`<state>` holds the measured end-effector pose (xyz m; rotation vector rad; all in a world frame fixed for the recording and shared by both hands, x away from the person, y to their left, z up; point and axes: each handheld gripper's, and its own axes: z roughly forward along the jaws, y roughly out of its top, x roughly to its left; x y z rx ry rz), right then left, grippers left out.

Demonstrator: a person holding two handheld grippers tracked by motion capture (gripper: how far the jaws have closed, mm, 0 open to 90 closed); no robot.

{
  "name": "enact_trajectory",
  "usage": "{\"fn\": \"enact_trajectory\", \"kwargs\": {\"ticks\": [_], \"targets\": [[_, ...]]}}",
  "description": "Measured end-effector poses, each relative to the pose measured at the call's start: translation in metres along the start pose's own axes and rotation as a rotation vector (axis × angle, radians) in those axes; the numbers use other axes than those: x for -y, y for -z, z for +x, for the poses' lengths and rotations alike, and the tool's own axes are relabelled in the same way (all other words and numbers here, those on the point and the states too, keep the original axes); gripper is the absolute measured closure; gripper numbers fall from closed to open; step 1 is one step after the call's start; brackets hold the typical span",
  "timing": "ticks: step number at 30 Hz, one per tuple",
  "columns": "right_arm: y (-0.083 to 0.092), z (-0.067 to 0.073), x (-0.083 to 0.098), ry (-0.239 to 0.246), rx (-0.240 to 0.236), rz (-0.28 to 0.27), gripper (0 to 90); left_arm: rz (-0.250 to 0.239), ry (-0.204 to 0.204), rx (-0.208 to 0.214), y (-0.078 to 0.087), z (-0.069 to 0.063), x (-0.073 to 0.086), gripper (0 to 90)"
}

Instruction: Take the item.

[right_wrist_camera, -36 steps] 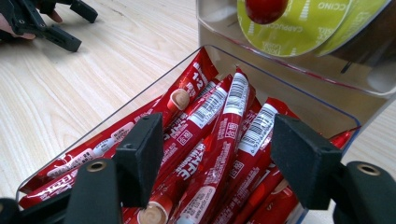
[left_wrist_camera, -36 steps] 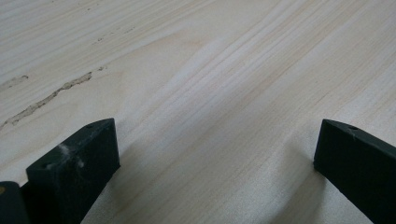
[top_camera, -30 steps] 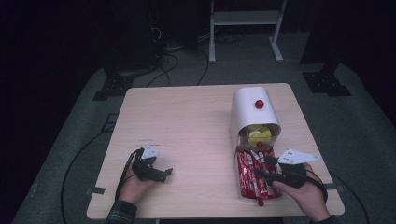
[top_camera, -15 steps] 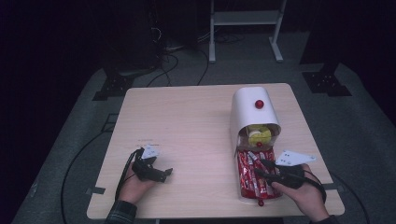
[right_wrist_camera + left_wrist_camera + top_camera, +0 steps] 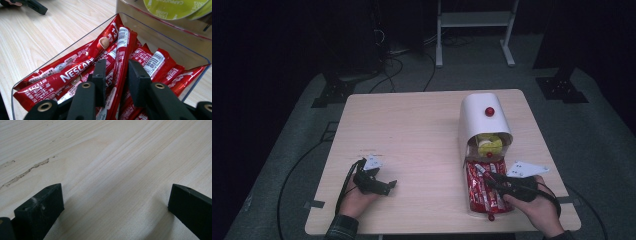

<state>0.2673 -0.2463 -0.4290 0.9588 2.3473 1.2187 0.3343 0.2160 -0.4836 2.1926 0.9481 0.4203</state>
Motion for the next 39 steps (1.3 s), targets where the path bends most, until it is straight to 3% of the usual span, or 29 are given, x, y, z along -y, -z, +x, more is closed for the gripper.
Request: {"fn": "enact_trajectory", "kwargs": {"ticks": [15, 39], "targets": [[-0.0004, -0.0006, -0.0002, -0.026, -0.018, 0.004, 80.2, 0.000, 0.000, 0.000, 0.0000, 0.0000, 0.0000, 0.0], [0.0063, -0.0062, -0.0015, -0.085, -0.037, -0.017, 82.4, -0.001, 0.000, 0.000, 0.0000, 0.0000, 0.0000, 0.0]]}}
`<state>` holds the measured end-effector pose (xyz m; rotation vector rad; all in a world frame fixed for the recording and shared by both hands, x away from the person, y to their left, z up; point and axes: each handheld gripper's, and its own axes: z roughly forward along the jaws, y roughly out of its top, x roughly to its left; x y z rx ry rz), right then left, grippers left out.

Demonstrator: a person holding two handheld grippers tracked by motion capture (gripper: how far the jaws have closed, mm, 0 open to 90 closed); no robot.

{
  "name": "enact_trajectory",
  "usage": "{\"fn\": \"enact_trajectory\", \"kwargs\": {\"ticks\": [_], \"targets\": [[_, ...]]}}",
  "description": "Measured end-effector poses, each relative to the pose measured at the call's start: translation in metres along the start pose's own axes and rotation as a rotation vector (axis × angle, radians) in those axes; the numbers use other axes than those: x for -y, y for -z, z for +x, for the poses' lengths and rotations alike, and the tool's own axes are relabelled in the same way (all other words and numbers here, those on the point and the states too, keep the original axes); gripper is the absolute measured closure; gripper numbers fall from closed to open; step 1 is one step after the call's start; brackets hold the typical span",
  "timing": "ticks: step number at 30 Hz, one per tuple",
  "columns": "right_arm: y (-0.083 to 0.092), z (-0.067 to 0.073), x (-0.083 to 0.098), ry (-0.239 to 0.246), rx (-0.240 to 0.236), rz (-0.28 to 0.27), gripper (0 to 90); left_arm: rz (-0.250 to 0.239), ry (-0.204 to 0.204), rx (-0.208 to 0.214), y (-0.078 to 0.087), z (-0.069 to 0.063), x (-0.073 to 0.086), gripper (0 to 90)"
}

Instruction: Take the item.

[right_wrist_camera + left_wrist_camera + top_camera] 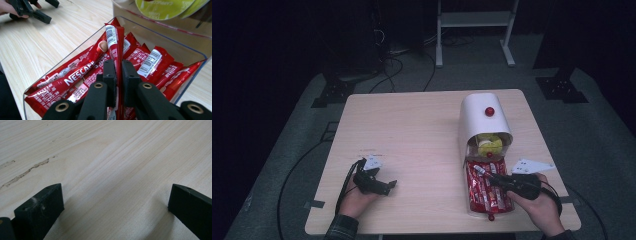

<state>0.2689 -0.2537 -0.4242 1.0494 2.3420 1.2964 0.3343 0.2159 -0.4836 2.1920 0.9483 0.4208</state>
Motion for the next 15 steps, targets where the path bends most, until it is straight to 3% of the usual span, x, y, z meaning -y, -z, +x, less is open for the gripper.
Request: {"fn": "enact_trajectory", "kwargs": {"ticks": [15], "targets": [[0.014, -0.006, 0.000, -0.011, 0.022, -0.019, 82.5, 0.000, 0.000, 0.000, 0.000, 0.000, 0.000, 0.0]]}}
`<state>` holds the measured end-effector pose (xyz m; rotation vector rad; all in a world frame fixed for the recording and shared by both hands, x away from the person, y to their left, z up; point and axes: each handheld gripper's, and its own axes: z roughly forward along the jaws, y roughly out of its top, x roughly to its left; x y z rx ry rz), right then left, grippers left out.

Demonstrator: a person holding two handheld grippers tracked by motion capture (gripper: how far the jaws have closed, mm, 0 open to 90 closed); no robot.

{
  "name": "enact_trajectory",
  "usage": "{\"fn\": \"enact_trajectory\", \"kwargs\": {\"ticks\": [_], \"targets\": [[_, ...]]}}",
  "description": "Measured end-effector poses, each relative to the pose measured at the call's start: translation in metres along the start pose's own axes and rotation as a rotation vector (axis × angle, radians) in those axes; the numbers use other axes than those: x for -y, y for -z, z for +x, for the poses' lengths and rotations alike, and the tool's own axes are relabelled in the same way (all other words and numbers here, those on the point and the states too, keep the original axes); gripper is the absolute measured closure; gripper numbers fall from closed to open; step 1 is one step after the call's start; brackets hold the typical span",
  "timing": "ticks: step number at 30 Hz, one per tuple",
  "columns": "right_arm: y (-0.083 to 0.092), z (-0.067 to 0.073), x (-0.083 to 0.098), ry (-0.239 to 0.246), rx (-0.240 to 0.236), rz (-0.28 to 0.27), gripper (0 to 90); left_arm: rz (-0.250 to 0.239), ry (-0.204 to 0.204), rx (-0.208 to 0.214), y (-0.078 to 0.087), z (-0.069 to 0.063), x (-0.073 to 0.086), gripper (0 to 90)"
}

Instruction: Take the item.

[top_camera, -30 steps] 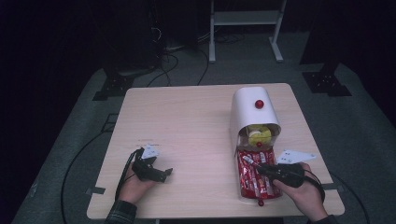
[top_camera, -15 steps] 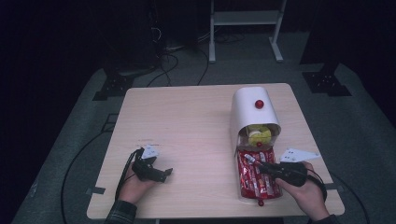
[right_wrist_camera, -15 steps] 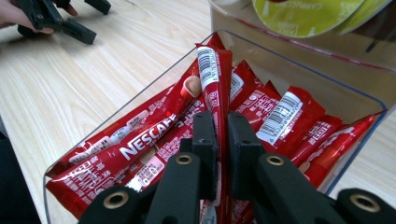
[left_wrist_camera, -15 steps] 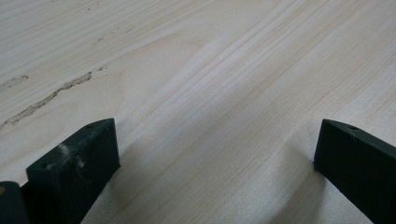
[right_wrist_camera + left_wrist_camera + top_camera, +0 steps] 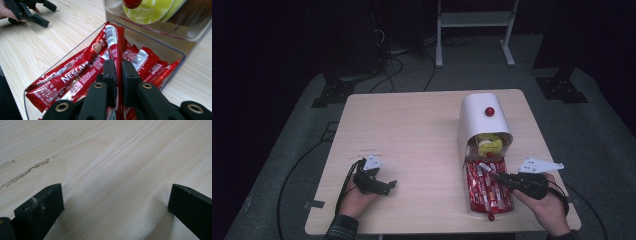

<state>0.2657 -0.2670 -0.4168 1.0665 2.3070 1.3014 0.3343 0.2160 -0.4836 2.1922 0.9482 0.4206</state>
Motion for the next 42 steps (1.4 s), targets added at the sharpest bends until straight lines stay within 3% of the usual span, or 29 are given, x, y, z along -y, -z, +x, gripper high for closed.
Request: {"fn": "enact_trajectory", "kwargs": {"ticks": [42], "targets": [[0.026, -0.023, 0.009, -0.045, 0.071, -0.010, 82.5, 0.000, 0.000, 0.000, 0.000, 0.000, 0.000, 0.0]]}}
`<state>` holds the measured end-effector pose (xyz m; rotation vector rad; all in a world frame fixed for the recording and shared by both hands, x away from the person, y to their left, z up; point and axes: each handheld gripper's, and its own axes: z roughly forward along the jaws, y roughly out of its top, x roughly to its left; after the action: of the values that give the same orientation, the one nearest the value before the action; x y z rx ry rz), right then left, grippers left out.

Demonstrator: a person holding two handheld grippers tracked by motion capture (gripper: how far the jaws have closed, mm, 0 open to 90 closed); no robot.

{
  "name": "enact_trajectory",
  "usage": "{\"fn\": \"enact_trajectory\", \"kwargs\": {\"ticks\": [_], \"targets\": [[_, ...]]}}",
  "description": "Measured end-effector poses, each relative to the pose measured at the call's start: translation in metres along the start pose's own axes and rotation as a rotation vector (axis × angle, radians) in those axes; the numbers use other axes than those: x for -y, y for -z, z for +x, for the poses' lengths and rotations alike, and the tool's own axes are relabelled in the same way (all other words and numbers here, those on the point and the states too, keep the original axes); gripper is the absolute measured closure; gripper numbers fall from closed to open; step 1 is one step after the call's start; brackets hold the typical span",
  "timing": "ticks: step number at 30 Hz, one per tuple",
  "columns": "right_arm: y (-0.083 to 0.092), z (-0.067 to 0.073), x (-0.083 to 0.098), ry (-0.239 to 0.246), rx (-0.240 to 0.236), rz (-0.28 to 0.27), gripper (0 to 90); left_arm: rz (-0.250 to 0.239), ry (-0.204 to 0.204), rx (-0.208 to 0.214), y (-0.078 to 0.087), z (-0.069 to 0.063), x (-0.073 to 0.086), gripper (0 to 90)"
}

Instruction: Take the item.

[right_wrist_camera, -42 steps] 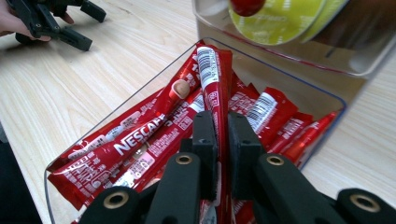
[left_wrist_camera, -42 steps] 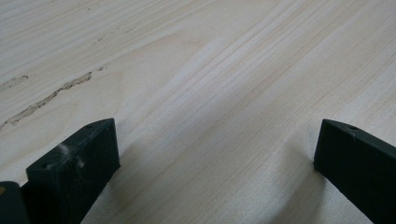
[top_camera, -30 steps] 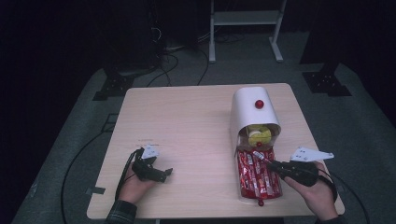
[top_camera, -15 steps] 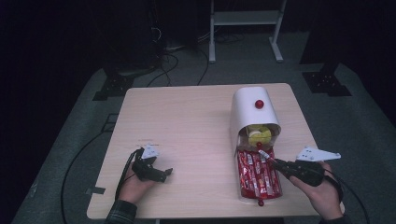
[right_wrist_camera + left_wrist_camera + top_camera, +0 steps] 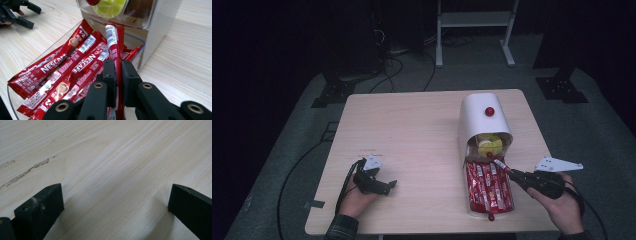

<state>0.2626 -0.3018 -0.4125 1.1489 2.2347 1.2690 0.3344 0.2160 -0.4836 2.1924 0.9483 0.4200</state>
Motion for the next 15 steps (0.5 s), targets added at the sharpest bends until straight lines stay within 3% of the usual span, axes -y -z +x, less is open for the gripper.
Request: {"fn": "enact_trajectory", "kwargs": {"ticks": [15], "targets": [[0.0080, -0.0089, 0.0030, -0.020, 0.037, 0.003, 82.5, 0.000, 0.000, 0.000, 0.0000, 0.0000, 0.0000, 0.0]]}}
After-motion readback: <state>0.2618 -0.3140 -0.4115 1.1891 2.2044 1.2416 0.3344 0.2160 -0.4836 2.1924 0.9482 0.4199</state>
